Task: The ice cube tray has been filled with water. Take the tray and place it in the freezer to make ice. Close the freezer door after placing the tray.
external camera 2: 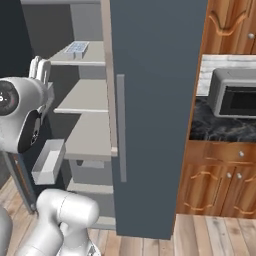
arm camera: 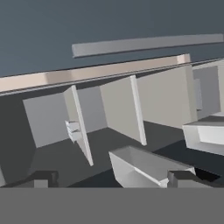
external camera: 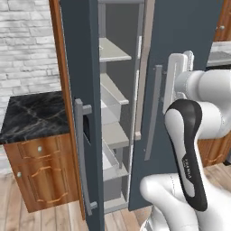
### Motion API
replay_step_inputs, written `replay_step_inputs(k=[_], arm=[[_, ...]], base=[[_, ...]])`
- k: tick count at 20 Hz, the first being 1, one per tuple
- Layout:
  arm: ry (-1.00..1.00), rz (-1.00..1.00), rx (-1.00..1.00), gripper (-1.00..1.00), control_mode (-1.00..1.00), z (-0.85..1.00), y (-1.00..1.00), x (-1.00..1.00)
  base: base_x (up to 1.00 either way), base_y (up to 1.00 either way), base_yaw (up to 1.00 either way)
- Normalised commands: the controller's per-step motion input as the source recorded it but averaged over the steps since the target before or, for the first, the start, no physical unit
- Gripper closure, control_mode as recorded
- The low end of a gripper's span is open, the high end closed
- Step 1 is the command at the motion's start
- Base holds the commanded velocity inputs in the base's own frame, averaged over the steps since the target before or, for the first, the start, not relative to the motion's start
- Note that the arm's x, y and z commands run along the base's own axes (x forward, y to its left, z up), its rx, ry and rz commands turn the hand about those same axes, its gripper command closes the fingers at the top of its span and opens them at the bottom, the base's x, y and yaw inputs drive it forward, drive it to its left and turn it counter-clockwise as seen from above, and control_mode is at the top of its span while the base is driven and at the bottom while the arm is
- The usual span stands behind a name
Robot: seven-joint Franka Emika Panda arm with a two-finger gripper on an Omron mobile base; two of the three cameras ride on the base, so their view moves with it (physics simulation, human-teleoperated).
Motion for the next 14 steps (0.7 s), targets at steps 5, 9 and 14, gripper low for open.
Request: replay_step_inputs(k=[5,9,14], arm=[[0.00,0.00,0.00,-1.00,1.00,0.00,0.00,0.00],[0.00,0.00,0.00,-1.00,1.00,0.00,0.00,0.00],[0.00,0.00,0.00,-1.00,1.00,0.00,0.00,0.00]], base=[[-0.31,0.00,0.23],[-0.28,0.00,0.23],[-0.31,0.00,0.20]])
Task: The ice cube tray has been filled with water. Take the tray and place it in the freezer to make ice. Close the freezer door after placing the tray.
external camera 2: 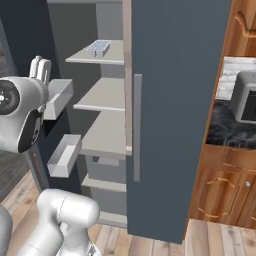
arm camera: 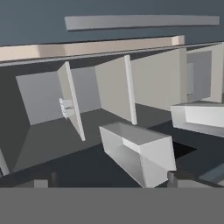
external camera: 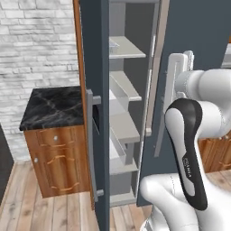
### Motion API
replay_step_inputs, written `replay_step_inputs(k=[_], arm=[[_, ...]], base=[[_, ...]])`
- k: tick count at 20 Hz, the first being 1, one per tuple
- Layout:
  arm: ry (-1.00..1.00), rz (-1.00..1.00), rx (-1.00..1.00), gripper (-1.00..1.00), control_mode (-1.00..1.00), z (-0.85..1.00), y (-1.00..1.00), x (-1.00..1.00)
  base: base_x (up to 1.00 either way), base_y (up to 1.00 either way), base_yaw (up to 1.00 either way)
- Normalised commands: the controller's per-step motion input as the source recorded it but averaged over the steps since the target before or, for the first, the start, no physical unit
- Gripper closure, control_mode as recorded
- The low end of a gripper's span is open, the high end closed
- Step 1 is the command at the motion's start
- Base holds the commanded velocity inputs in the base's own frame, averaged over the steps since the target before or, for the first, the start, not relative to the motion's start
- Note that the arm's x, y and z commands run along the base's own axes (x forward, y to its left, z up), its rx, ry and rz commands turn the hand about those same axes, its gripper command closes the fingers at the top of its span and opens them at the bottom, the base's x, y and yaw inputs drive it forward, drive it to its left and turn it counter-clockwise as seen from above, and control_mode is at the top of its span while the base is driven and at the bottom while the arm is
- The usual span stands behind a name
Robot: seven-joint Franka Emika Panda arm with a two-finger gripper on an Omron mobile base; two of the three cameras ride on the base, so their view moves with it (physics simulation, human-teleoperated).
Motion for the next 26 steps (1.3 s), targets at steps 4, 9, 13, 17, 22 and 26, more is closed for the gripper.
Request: replay_step_inputs(k=[4,9,13,17,22,26], arm=[[0.00,0.00,0.00,-1.00,1.00,0.00,0.00,0.00],[0.00,0.00,0.00,-1.00,-1.00,0.00,0.00,0.00],[0.01,-0.06,0.00,-1.00,-1.00,-0.01,0.00,-0.04],[0.00,-0.08,0.00,-1.00,-1.00,-0.01,-0.04,-0.29],[0.00,0.00,-0.02,-1.00,-1.00,0.00,0.04,-0.59],[0.00,0.00,-0.09,-1.00,-1.00,0.00,0.15,-0.71]], base=[[-0.23,0.07,0.14],[-0.01,0.02,0.03],[0.00,0.00,0.00],[0.00,0.00,0.00],[0.00,0.00,0.00],[0.00,0.00,0.00]])
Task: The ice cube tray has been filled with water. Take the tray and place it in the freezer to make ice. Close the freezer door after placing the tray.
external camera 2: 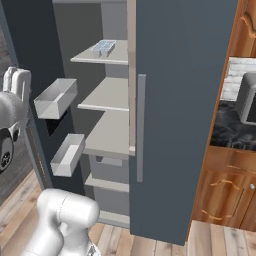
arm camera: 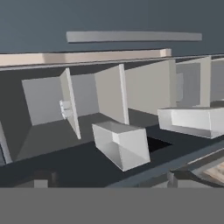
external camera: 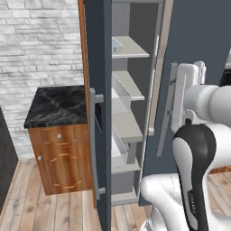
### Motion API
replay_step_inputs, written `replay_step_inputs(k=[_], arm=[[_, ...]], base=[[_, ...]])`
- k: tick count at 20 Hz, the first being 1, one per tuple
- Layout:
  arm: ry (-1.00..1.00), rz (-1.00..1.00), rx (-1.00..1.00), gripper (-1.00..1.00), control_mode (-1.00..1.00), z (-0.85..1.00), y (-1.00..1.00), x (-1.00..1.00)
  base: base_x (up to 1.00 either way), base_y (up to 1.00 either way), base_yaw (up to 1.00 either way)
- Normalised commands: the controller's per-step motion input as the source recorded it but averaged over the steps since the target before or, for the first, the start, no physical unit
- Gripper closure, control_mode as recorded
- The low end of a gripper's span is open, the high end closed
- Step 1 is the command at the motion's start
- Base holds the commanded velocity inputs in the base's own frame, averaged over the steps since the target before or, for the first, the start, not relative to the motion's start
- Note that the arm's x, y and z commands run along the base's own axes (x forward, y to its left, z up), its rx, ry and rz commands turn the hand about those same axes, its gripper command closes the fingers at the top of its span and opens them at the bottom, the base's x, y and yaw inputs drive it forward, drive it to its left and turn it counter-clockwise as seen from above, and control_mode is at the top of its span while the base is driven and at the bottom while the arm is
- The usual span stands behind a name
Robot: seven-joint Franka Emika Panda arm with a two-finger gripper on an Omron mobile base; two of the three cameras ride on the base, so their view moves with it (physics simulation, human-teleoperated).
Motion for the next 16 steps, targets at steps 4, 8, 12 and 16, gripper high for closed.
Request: replay_step_inputs(k=[4,8,12,16], arm=[[0.04,0.04,-0.17,-1.00,-1.00,0.00,0.34,-0.59],[0.14,0.15,-0.29,-1.00,-1.00,0.01,0.53,-0.44],[0.15,0.24,-0.40,-1.00,-1.00,0.00,0.62,-0.42],[0.16,0.27,-0.44,-1.00,-1.00,0.00,0.64,-0.30]], base=[[0.00,0.00,0.00],[0.00,0.00,0.00],[0.00,0.00,0.00],[0.00,0.00,0.00]])
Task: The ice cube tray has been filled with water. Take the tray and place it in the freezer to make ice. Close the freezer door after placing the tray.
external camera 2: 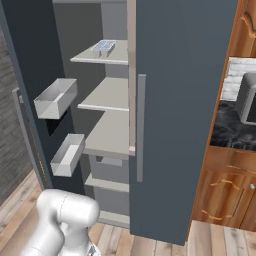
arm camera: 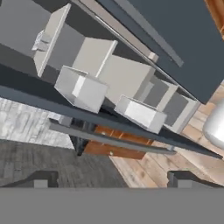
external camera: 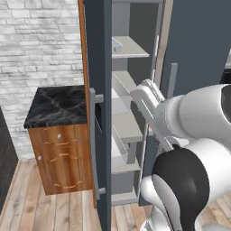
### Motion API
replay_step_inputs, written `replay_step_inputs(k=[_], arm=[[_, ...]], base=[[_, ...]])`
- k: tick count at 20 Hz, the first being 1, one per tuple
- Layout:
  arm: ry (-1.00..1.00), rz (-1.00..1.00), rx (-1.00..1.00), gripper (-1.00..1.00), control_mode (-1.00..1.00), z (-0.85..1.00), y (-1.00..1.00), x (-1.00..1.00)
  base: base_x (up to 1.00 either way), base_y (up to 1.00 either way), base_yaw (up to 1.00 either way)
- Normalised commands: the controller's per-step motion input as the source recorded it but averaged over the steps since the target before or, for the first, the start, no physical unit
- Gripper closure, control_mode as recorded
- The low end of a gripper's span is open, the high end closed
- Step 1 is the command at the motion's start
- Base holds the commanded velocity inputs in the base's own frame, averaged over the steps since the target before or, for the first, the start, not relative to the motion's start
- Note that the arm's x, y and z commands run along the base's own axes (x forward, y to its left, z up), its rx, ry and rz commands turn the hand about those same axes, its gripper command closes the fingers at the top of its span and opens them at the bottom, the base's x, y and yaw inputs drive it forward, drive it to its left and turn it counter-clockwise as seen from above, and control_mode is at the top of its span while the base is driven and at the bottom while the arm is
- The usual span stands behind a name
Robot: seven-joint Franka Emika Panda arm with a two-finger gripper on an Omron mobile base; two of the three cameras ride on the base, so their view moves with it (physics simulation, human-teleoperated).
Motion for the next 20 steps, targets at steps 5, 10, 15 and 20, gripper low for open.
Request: replay_step_inputs(k=[5,10,15,20], arm=[[0.19,0.29,-0.46,-1.00,-1.00,-0.02,0.74,-0.06],[0.17,0.17,-0.47,-1.00,-1.00,-0.48,0.48,0.28],[0.06,0.06,-0.42,-1.00,-1.00,-0.85,0.06,0.45],[-0.03,0.00,-0.37,-1.00,-1.00,-0.89,0.00,0.35]], base=[[0.00,0.00,0.00],[0.00,0.00,0.00],[0.00,0.00,0.00],[0.00,0.00,0.00]])
